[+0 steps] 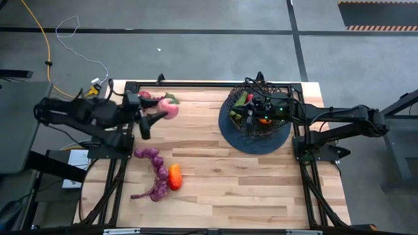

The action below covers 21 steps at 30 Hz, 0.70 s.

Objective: Build produce basket
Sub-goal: Put the peach into the wire basket

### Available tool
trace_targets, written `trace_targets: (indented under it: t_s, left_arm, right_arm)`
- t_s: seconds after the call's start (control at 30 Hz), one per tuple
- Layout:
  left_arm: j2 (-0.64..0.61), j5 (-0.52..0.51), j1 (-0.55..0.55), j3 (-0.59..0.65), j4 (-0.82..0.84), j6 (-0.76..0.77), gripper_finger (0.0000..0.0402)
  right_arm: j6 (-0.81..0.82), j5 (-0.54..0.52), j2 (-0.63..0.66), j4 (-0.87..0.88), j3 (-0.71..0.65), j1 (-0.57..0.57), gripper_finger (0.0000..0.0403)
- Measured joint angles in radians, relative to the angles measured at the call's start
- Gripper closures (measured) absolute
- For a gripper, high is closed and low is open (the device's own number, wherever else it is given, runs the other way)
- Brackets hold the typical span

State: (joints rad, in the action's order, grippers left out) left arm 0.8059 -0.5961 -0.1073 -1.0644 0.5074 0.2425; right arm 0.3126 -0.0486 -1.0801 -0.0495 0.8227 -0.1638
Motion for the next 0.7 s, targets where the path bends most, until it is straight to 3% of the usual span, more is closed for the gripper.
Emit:
trace_targets:
  t_s: [0.27, 0.43, 0.7]
  left_arm:
    - [0.018, 0.347, 0.224, 0.293, -0.54, 0.009, 0.0183]
    - [0.078, 0.444, 0.29, 0.361, -0.726, 0.079, 0.0183]
    - [0.131, 0.458, 0.306, 0.361, -0.775, 0.081, 0.0183]
  right_arm:
    - [-0.007, 0.001, 0.0, 0.0, 0.0, 0.0, 0.0403]
    - [-0.007, 0.004, 0.0, 0.0, 0.0, 0.0, 0.0403]
    - [-0.01, 0.004, 0.0, 0.0, 0.0, 0.0, 0.0403]
